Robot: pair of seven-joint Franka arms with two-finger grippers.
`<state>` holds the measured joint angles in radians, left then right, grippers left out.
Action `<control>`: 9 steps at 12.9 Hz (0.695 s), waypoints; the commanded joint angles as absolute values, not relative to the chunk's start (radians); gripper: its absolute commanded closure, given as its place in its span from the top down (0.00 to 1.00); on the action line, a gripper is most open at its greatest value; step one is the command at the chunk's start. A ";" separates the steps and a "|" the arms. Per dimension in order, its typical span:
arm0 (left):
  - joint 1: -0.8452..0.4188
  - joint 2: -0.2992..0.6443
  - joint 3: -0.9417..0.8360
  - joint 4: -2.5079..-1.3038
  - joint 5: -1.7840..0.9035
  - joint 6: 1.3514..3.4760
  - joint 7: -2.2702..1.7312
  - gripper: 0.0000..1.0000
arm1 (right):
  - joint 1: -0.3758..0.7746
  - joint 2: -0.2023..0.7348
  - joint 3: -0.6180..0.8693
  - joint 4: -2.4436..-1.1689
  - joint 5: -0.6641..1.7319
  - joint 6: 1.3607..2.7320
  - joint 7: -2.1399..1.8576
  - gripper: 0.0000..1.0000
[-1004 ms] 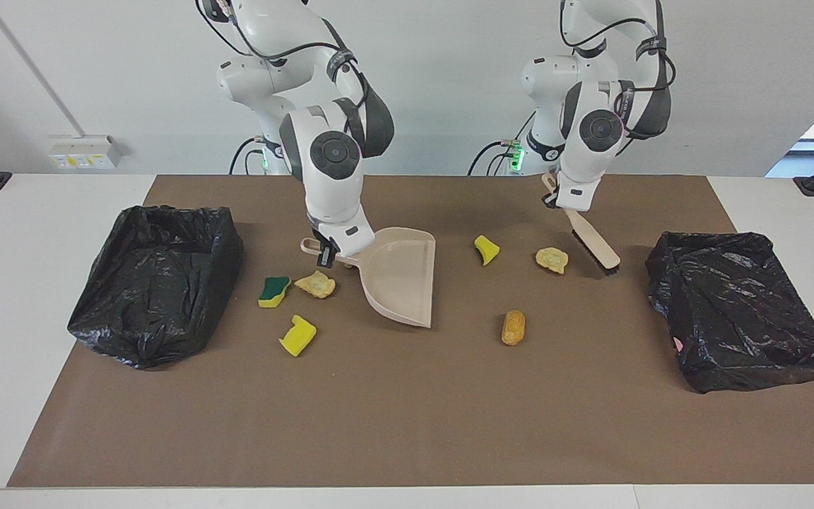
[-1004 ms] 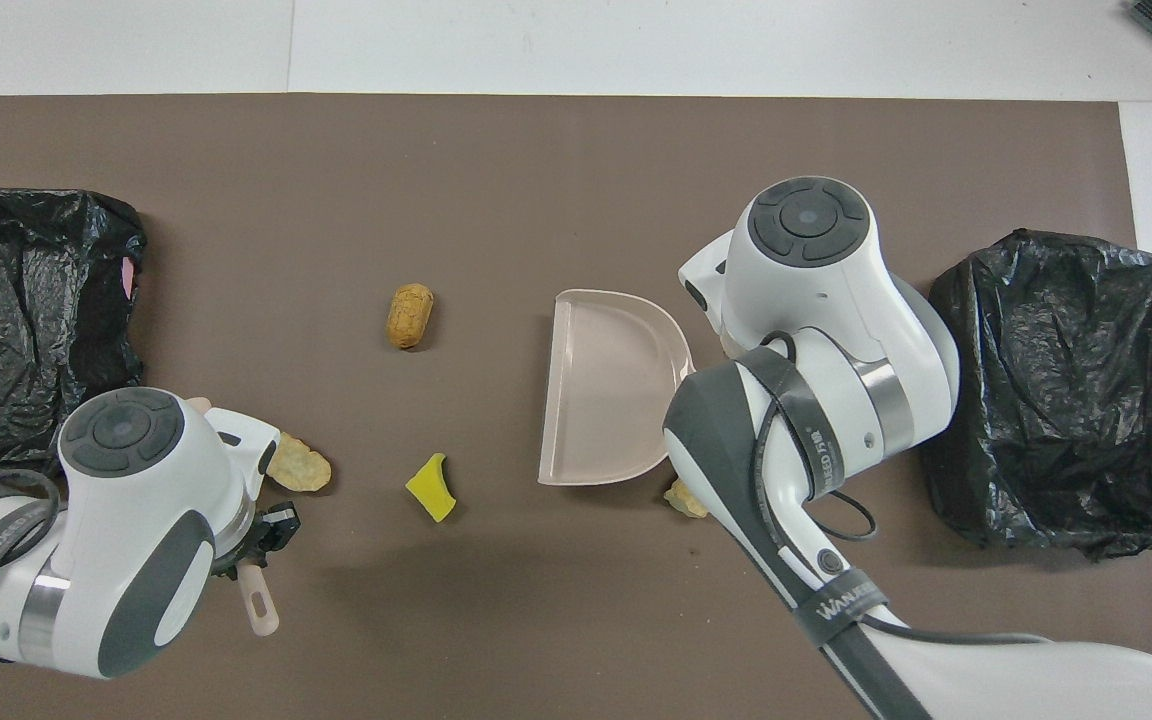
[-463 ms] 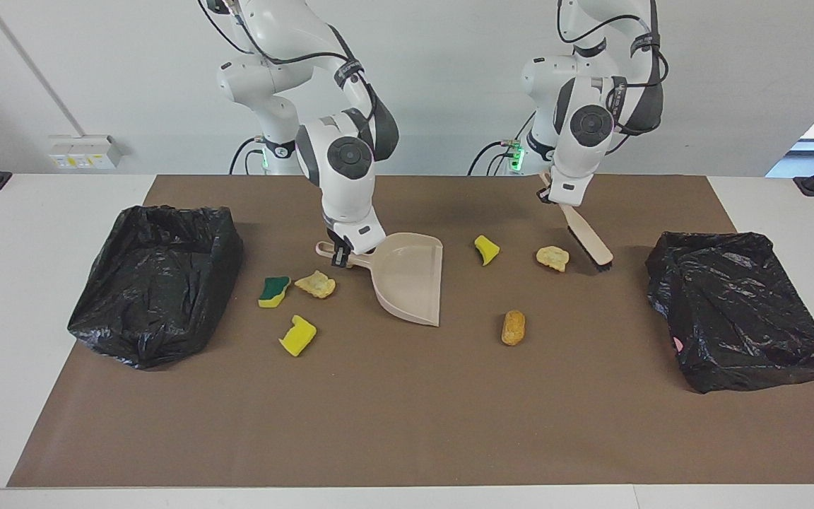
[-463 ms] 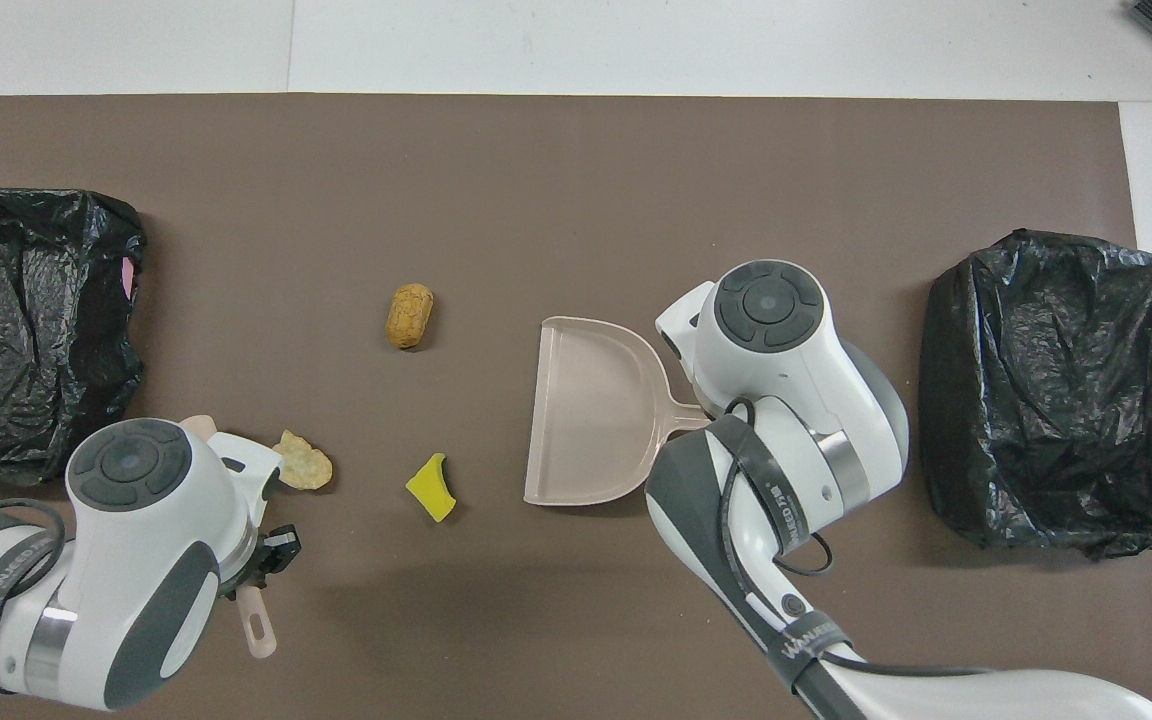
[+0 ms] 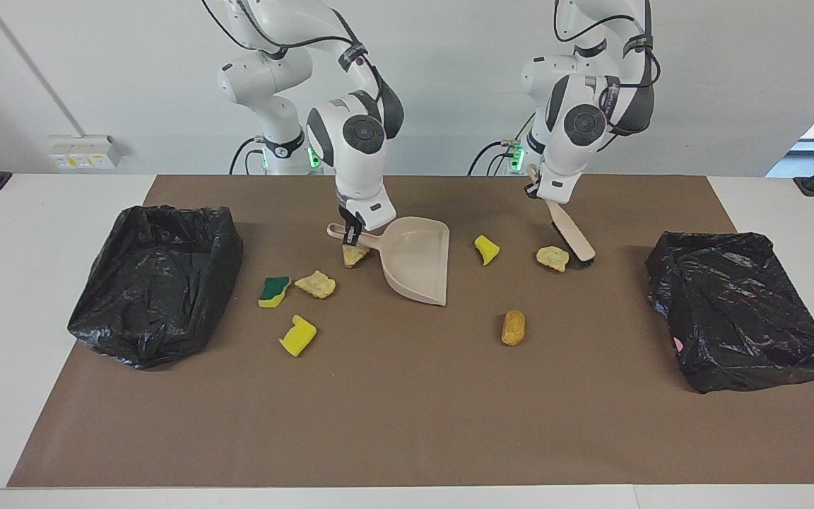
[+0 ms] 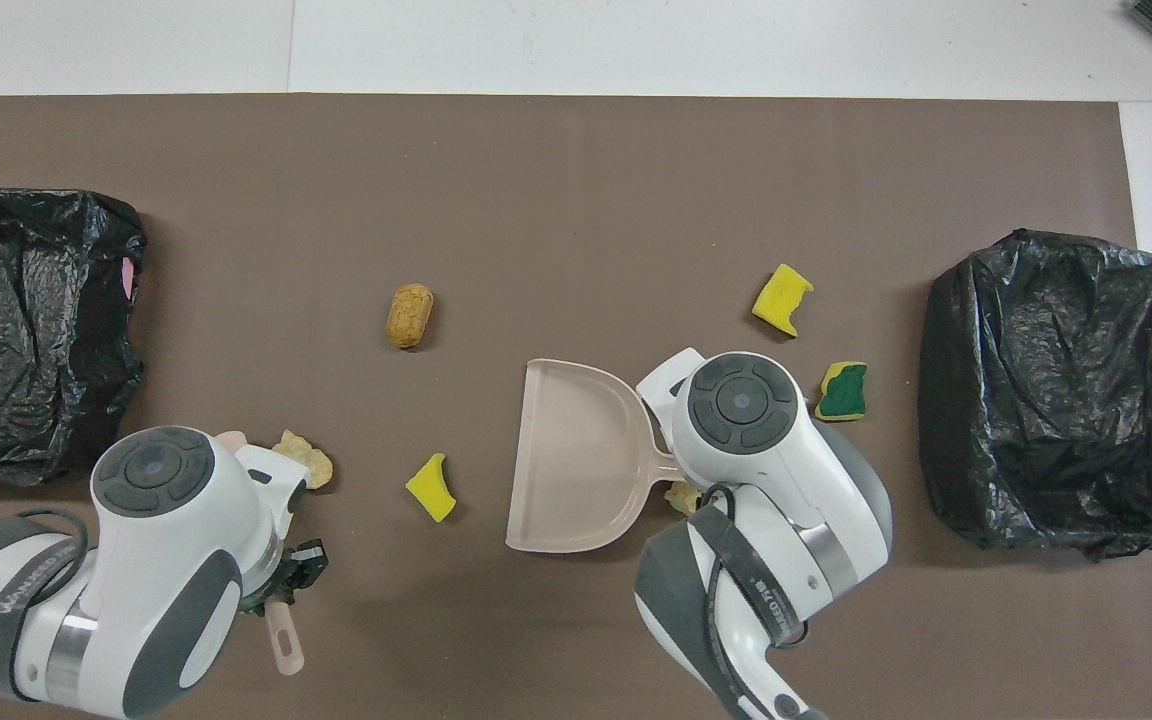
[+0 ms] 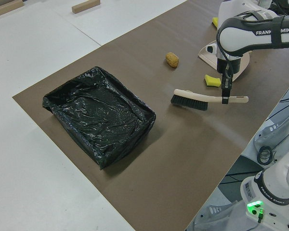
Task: Sweep and dump trash in bin
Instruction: 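Sweep the crumbs and sponge into the dustpan with the left gripper's brush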
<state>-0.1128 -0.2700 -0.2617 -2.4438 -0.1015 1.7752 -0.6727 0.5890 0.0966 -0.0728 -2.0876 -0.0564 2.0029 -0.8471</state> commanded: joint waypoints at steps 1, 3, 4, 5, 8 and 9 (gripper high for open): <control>-0.188 -0.281 -0.255 -2.459 -0.182 1.857 -0.669 0.00 | 0.591 0.074 -0.071 -2.115 -0.058 2.031 -0.827 0.00; -0.257 -0.236 -0.255 -2.459 -0.221 1.928 -0.669 0.00 | 0.584 0.075 -0.071 -2.112 -0.058 2.034 -0.828 0.00; -0.291 -0.218 -0.255 -2.459 -0.241 1.969 -0.670 0.00 | 0.586 0.074 -0.071 -2.112 -0.058 2.031 -0.828 0.00; -0.314 -0.213 -0.255 -2.456 -0.267 2.003 -0.667 0.00 | 0.586 0.075 -0.071 -2.112 -0.058 2.033 -0.827 0.00; -0.414 -0.195 -0.258 -2.442 -0.351 2.103 -0.609 0.00 | 0.584 0.077 -0.071 -2.112 -0.058 2.031 -0.827 0.00; -0.445 -0.195 -0.258 -2.438 -0.385 2.121 -0.588 0.00 | 0.581 0.077 -0.072 -2.112 -0.058 2.033 -0.827 0.00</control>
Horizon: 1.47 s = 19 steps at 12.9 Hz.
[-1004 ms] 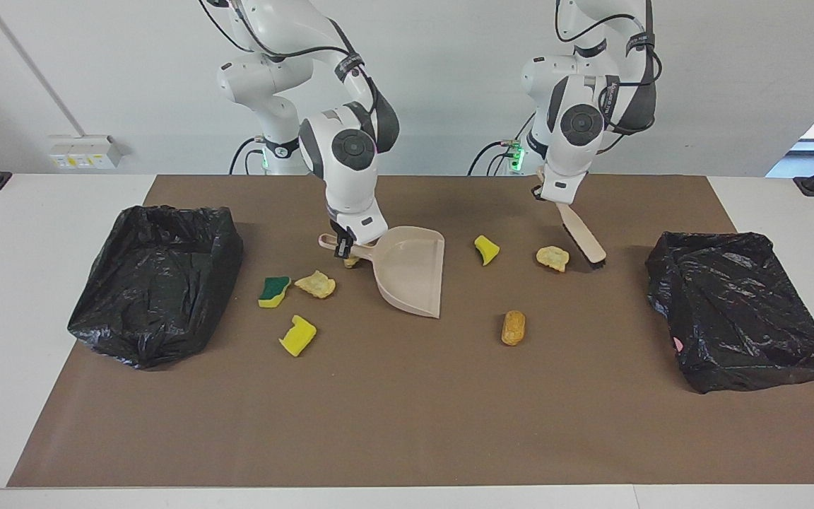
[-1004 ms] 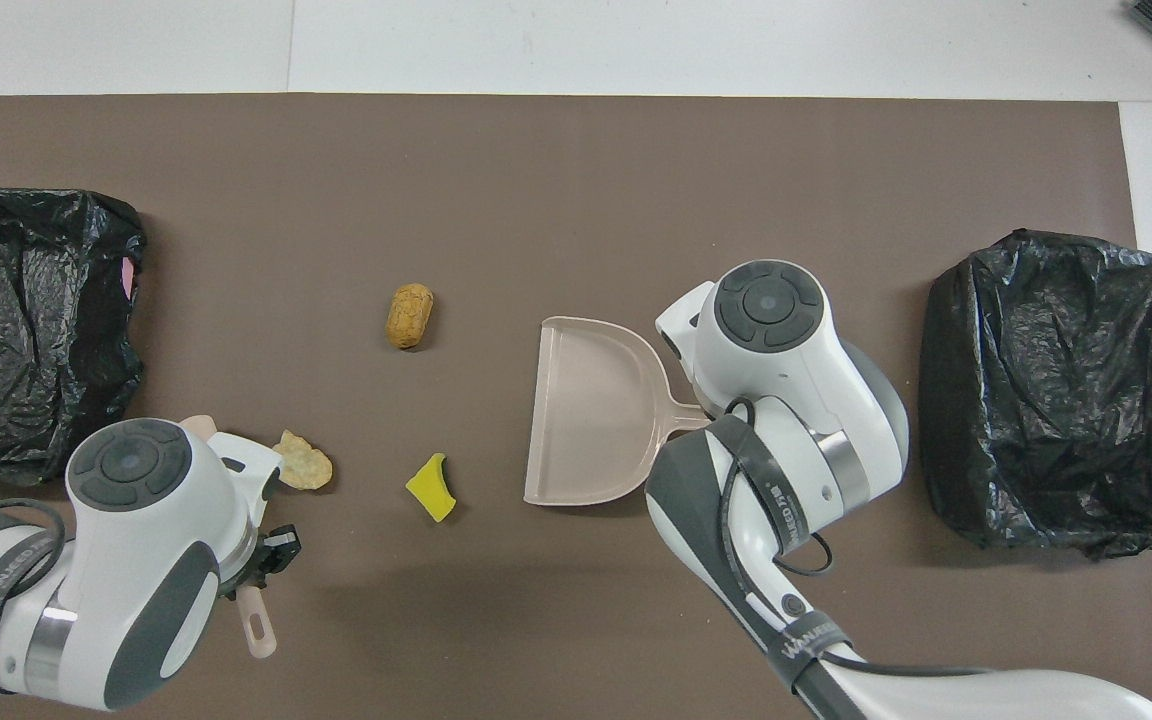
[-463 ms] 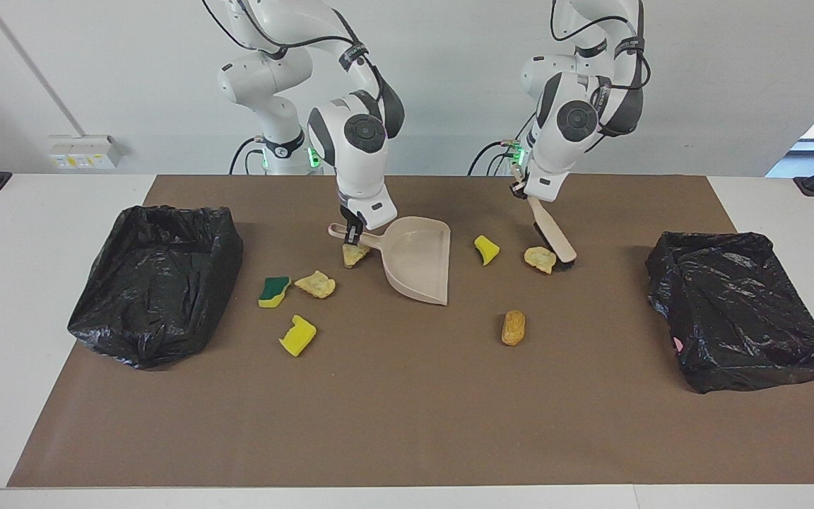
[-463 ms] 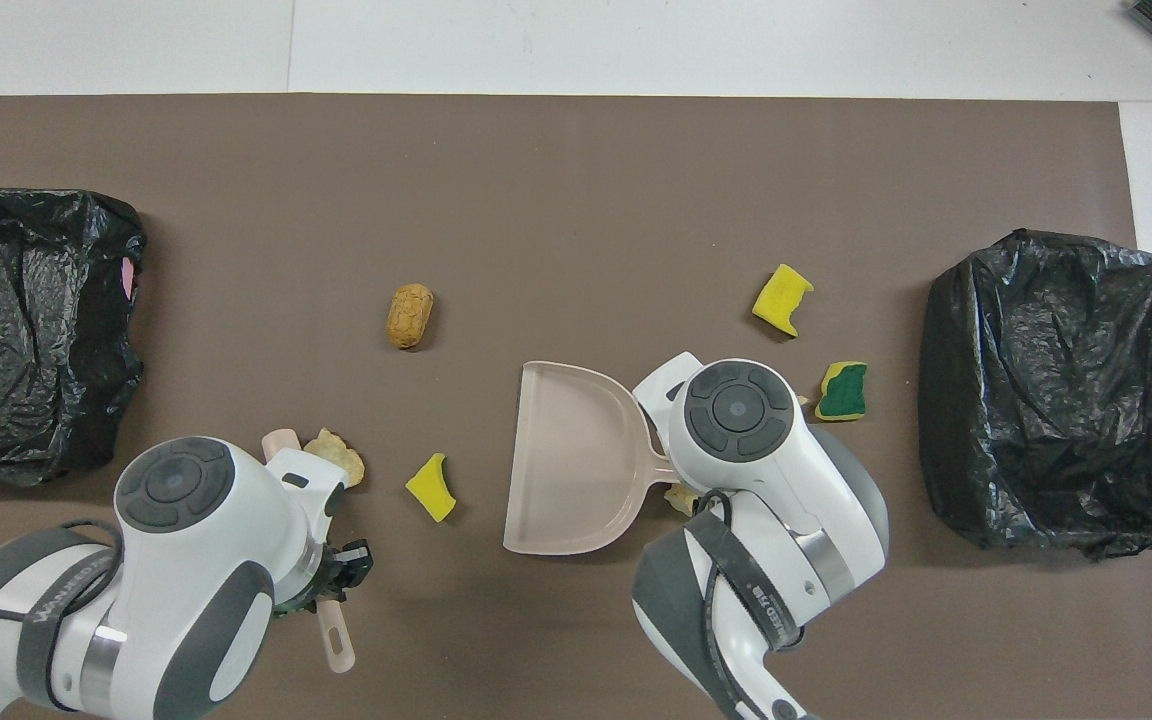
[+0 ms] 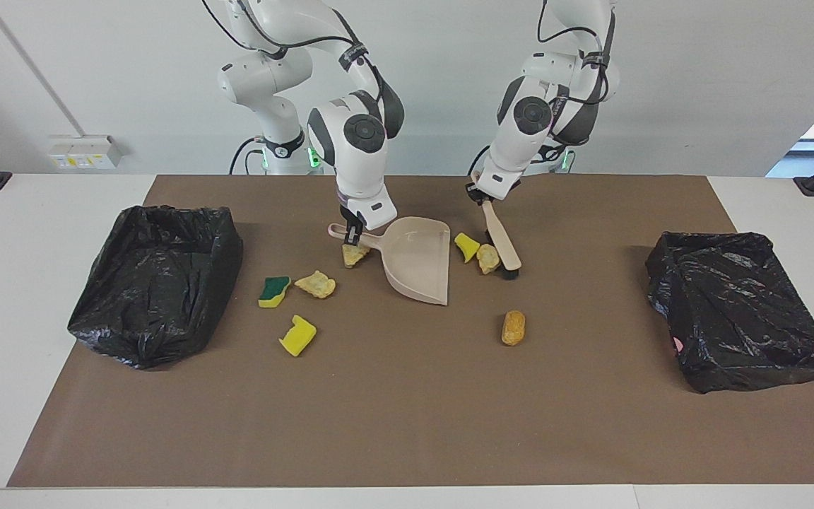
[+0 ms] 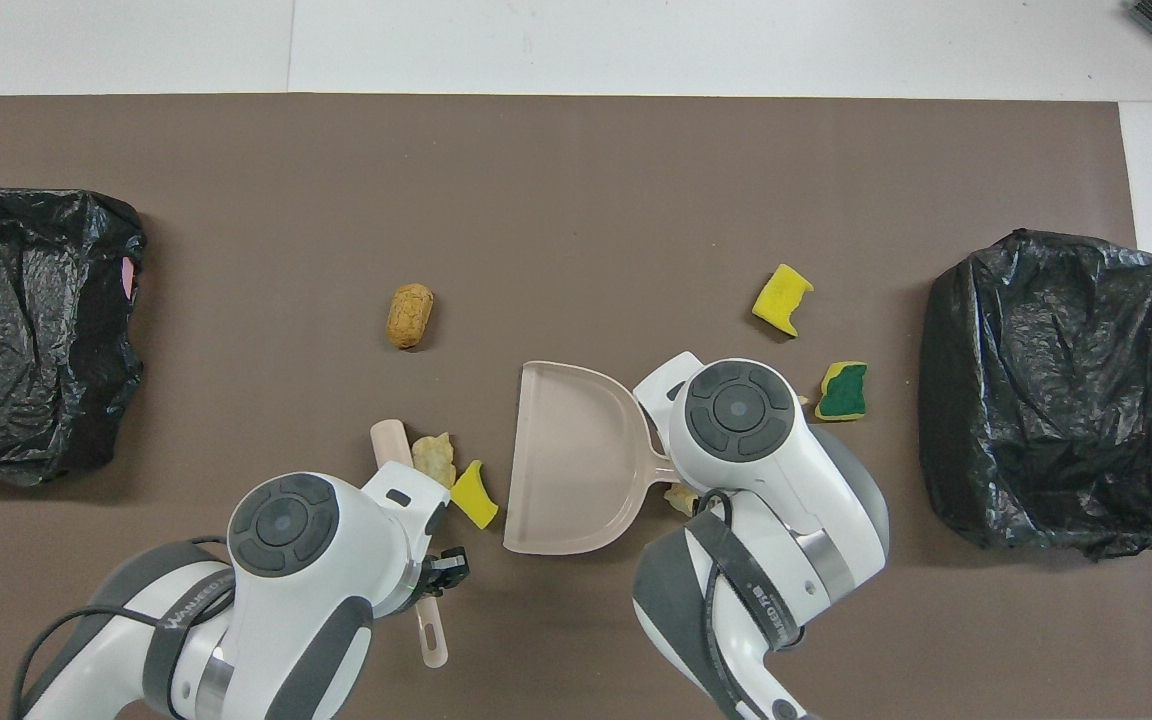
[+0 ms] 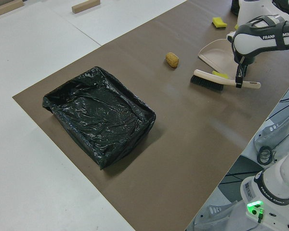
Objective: Sweep and dump trash in bin
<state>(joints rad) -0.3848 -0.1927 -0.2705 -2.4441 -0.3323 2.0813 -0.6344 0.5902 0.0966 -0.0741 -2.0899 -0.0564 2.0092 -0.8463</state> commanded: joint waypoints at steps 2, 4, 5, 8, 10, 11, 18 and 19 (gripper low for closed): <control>-0.485 -0.169 -0.264 -2.389 -0.417 2.123 -0.588 0.00 | 0.578 0.078 -0.072 -2.112 -0.057 2.036 -0.827 0.00; -0.538 -0.131 -0.264 -2.317 -0.420 2.117 -0.588 0.00 | 0.578 0.081 -0.071 -2.115 -0.057 2.040 -0.827 0.00; -0.538 -0.100 -0.261 -2.265 -0.420 2.099 -0.588 0.00 | 0.578 0.081 -0.071 -2.115 -0.057 2.043 -0.827 0.00; -0.496 -0.037 -0.249 -2.128 -0.413 1.998 -0.575 0.00 | 0.578 0.084 -0.071 -2.112 -0.054 2.043 -0.827 0.00; -0.454 -0.038 -0.249 -2.117 -0.403 1.962 -0.543 0.00 | 0.578 0.084 -0.071 -2.112 -0.054 2.043 -0.827 0.00; -0.433 -0.038 -0.242 -2.117 -0.378 1.962 -0.525 0.00 | 0.578 0.084 -0.071 -2.112 -0.054 2.043 -0.827 0.00; -0.238 0.053 -0.175 -2.013 -0.120 1.953 -0.243 0.00 | 0.591 0.086 -0.071 -2.120 -0.051 2.046 -0.703 0.00; -0.241 0.086 -0.125 -1.962 -0.118 1.942 -0.154 0.00 | 0.594 0.093 -0.071 -2.115 -0.051 2.052 -0.701 0.00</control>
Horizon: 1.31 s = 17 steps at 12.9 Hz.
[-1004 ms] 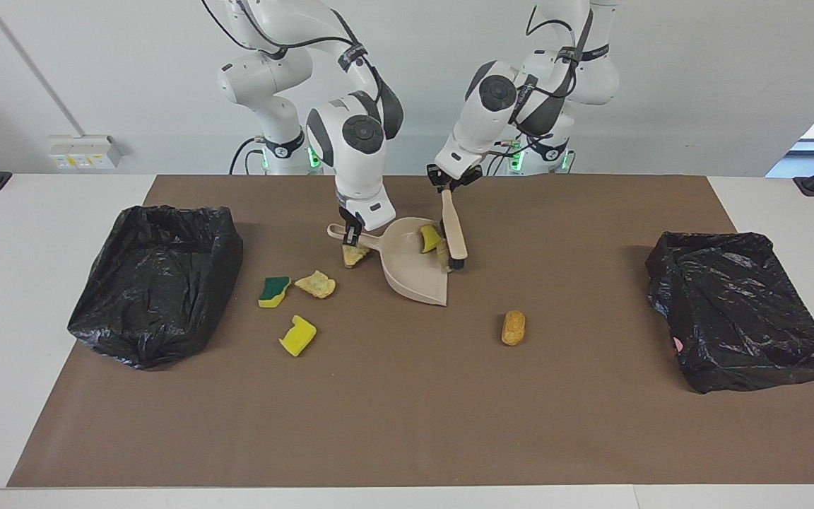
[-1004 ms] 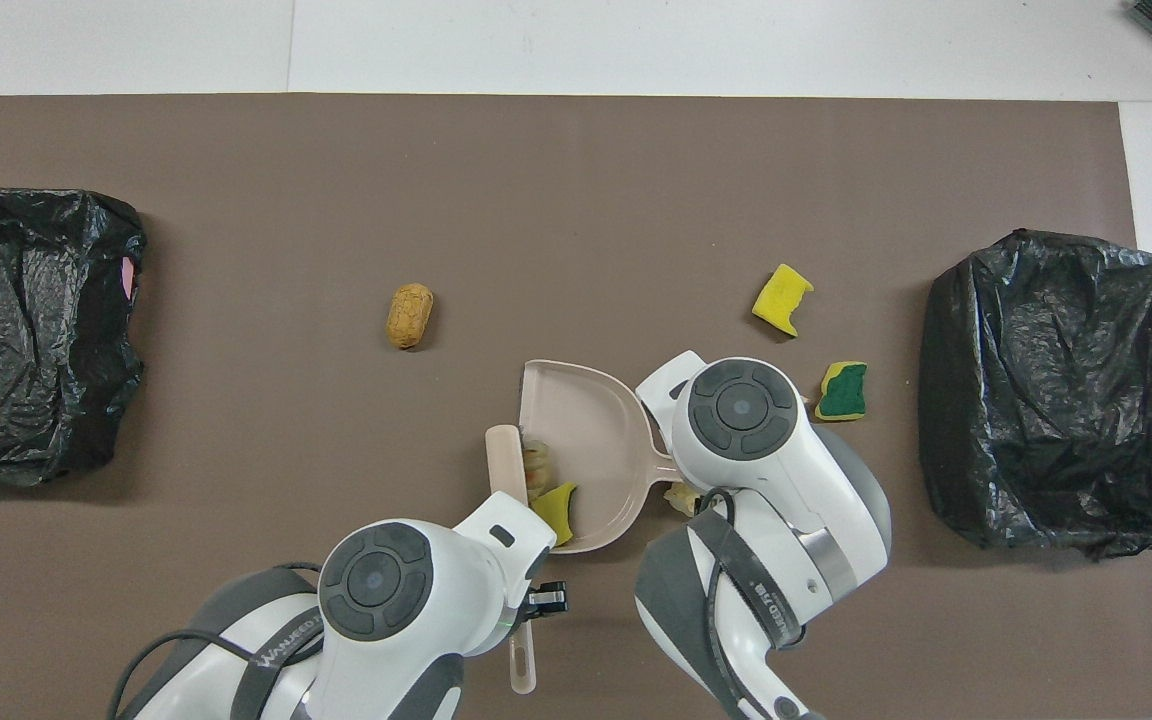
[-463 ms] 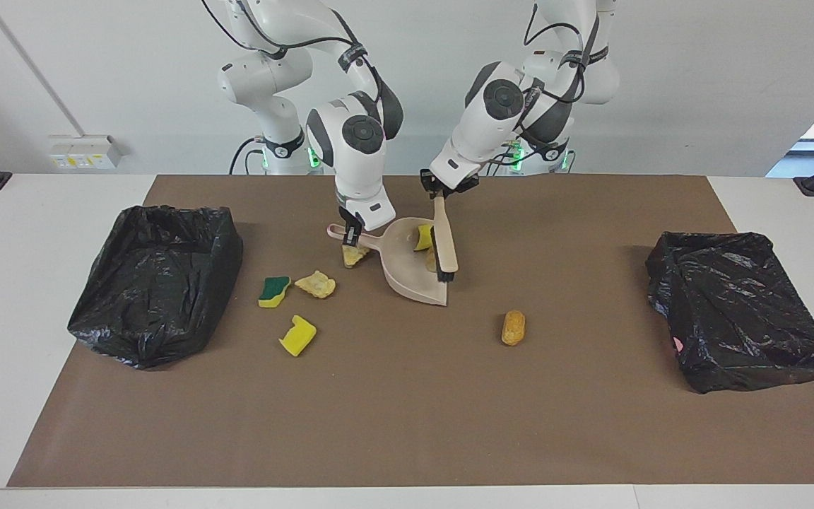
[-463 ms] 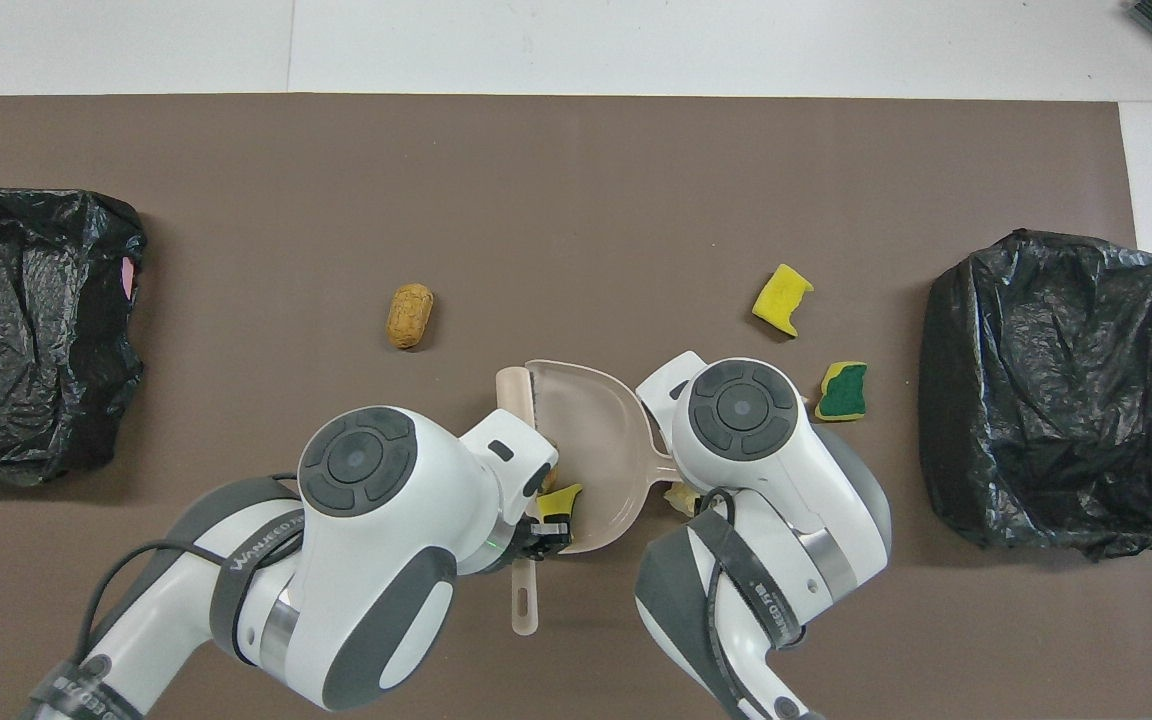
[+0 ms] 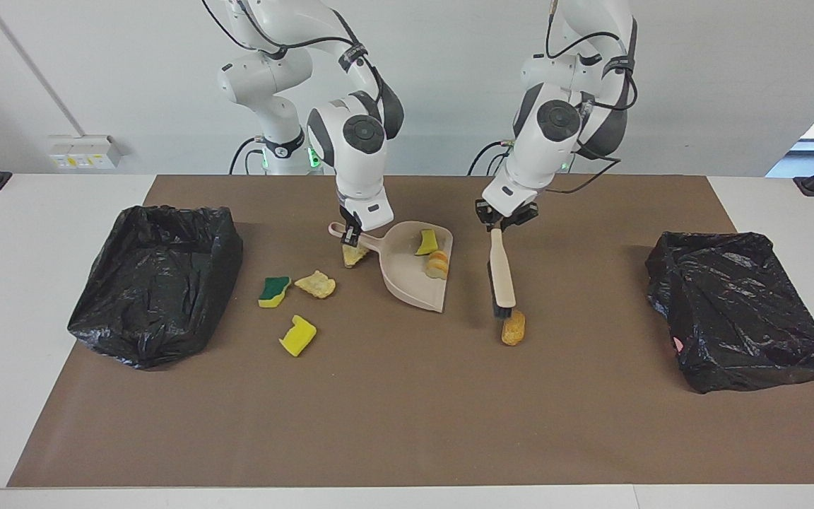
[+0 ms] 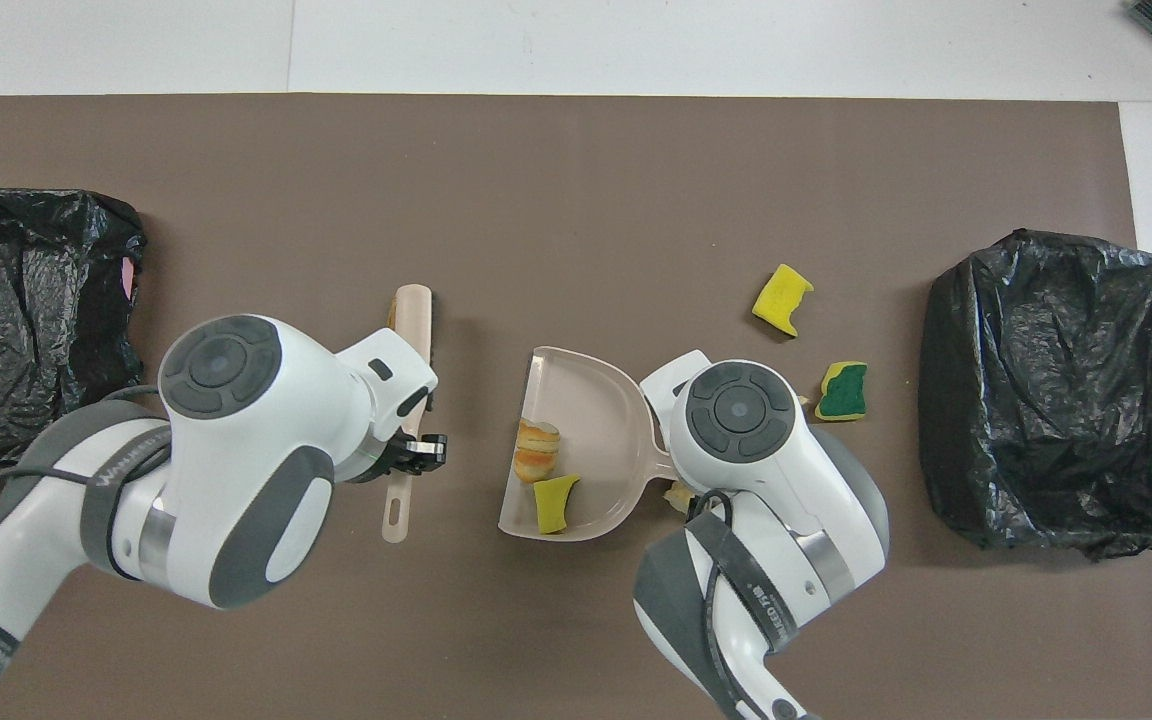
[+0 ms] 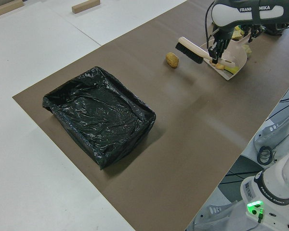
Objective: Sweep and dump trash in bin
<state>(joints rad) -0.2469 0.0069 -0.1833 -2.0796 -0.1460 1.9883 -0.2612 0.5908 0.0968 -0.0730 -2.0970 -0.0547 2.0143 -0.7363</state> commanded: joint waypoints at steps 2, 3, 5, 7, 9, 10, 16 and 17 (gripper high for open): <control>-0.238 0.138 -0.062 -1.908 -0.089 1.937 0.001 0.00 | 0.598 0.112 -0.069 -2.114 -0.051 2.097 -0.696 0.00; -0.236 0.173 -0.045 -1.879 -0.048 1.945 0.064 0.00 | 0.604 0.129 -0.068 -2.112 -0.051 2.118 -0.689 0.00; -0.219 0.271 -0.043 -1.809 -0.002 1.950 0.135 0.00 | 0.627 0.141 -0.066 -2.112 -0.049 2.148 -0.652 0.00; -0.198 0.285 -0.043 -1.807 -0.003 1.938 0.243 0.00 | 0.627 0.141 -0.066 -2.111 -0.048 2.140 -0.635 0.00; -0.201 0.279 -0.044 -1.822 -0.003 1.915 0.276 0.00 | 0.629 0.138 -0.066 -2.111 -0.048 2.126 -0.632 0.00; -0.202 0.275 -0.044 -1.827 -0.003 1.889 0.279 0.00 | 0.630 0.137 -0.064 -2.111 -0.048 2.115 -0.623 0.00; -0.274 0.187 -0.071 -1.956 -0.069 1.824 0.270 0.00 | 0.659 0.114 -0.064 -2.111 -0.064 2.014 -0.614 0.00; -0.294 0.170 -0.071 -1.980 -0.099 1.818 0.258 0.00 | 0.663 0.110 -0.064 -2.109 -0.064 2.008 -0.614 0.00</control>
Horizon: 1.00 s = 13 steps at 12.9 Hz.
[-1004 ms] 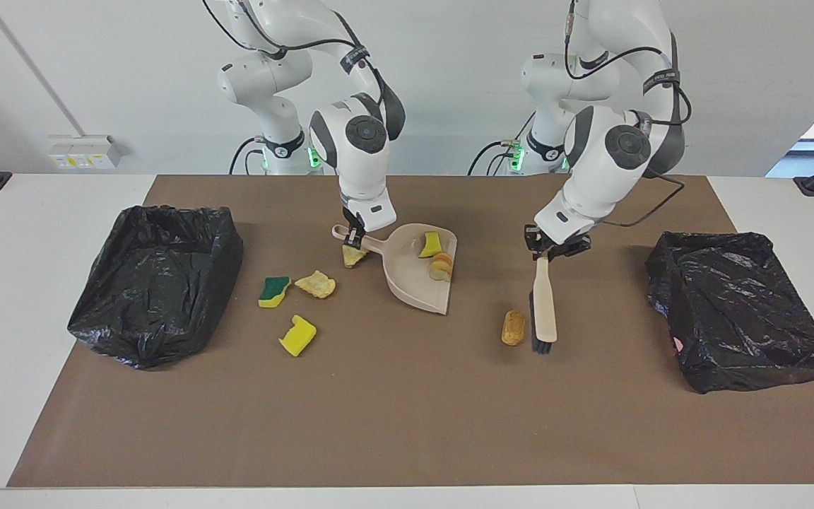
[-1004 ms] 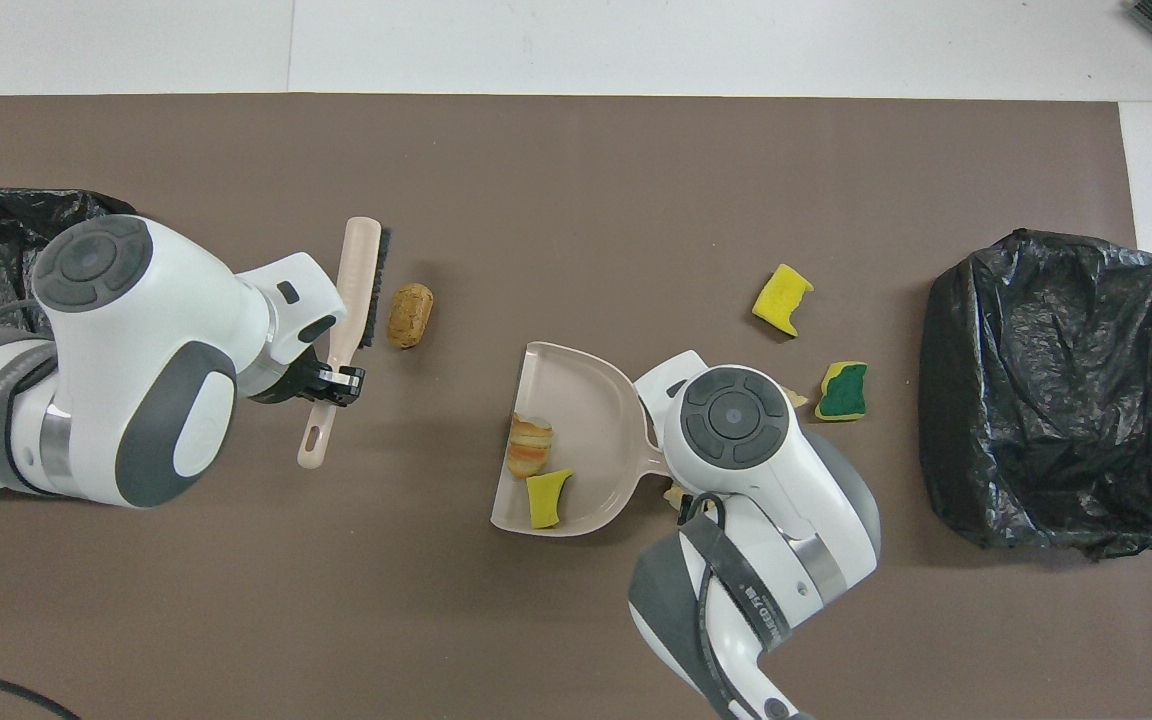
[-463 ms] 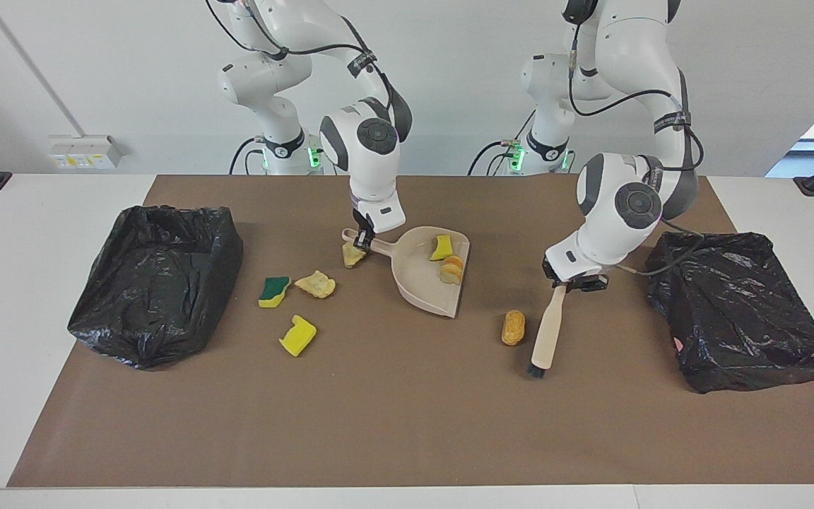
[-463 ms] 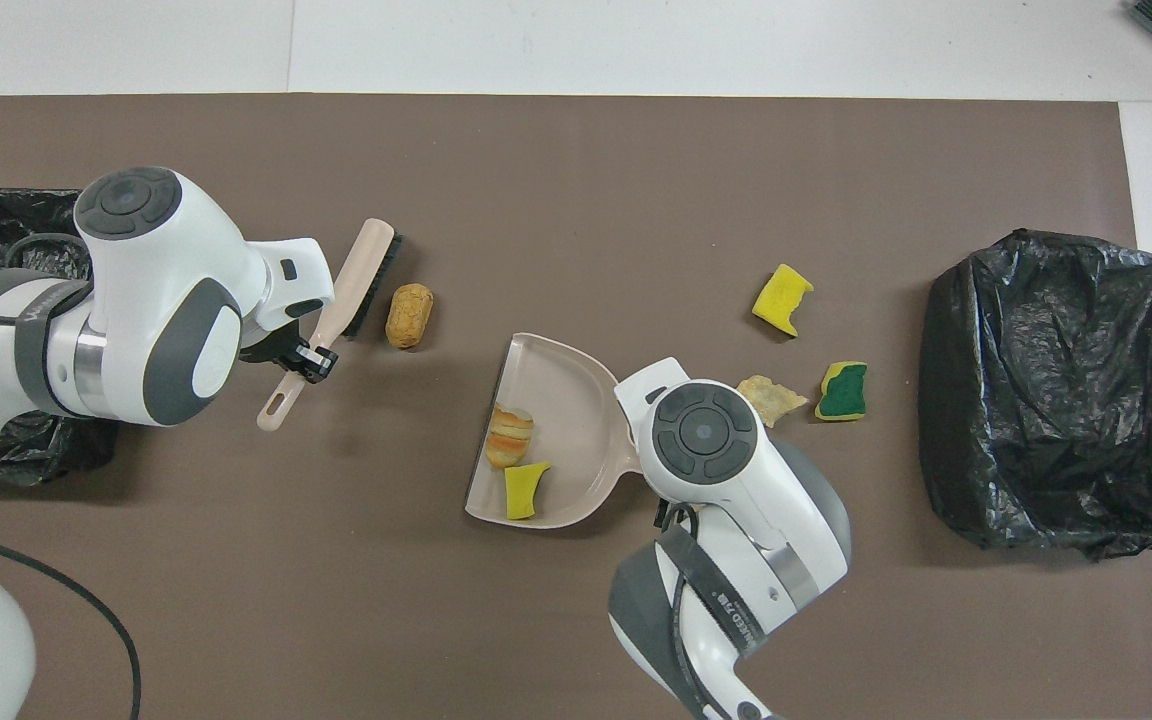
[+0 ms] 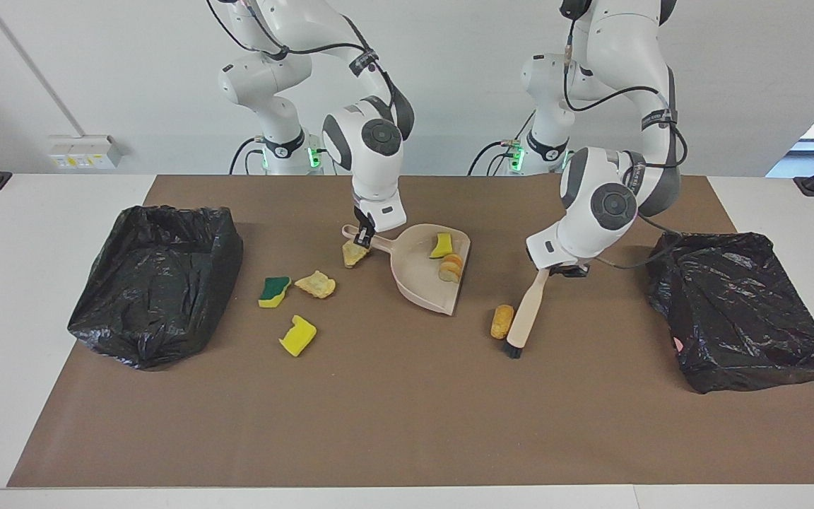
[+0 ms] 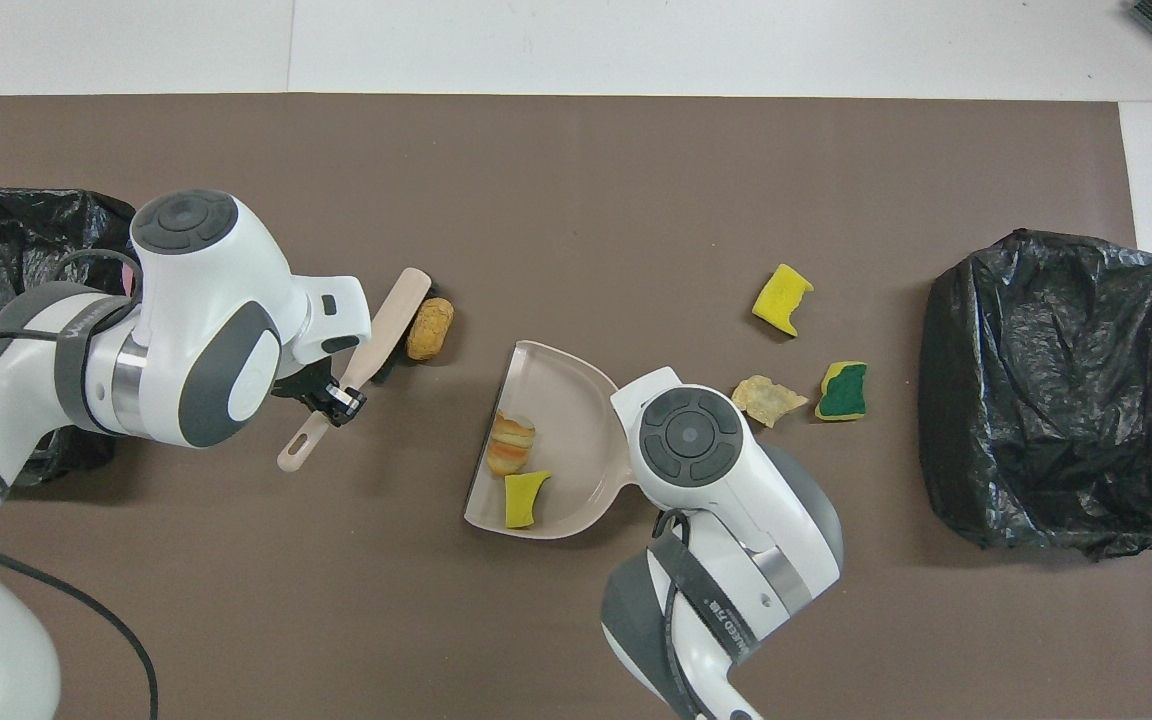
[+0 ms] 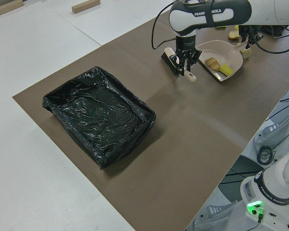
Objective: Sweep and dump trash in bin
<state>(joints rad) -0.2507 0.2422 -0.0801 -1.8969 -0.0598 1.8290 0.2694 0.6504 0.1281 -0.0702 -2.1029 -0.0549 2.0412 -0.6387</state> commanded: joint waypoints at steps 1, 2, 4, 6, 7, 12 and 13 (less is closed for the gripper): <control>-0.311 0.158 -0.072 -1.997 -0.122 1.809 0.236 0.00 | 0.663 0.112 -0.064 -2.109 -0.064 2.010 -0.615 0.00; -0.325 0.146 -0.075 -2.011 -0.126 1.798 0.215 0.00 | 0.663 0.112 -0.064 -2.109 -0.066 2.010 -0.615 0.00; -0.350 0.130 -0.081 -2.028 -0.149 1.767 0.206 0.00 | 0.663 0.110 -0.064 -2.111 -0.066 2.000 -0.615 0.00; -0.350 0.120 -0.106 -2.028 -0.181 1.700 0.180 0.00 | 0.663 0.110 -0.064 -2.111 -0.066 1.996 -0.614 0.00; -0.350 0.117 -0.127 -2.028 -0.192 1.688 0.154 0.00 | 0.663 0.110 -0.064 -2.111 -0.066 1.996 -0.614 0.00; -0.350 0.117 -0.253 -2.022 -0.230 1.741 -0.091 0.00 | 0.663 0.110 -0.064 -2.111 -0.066 1.994 -0.614 0.00; -0.351 0.117 -0.265 -2.020 -0.230 1.744 -0.145 0.00 | 0.661 0.110 -0.064 -2.111 -0.066 1.993 -0.614 0.00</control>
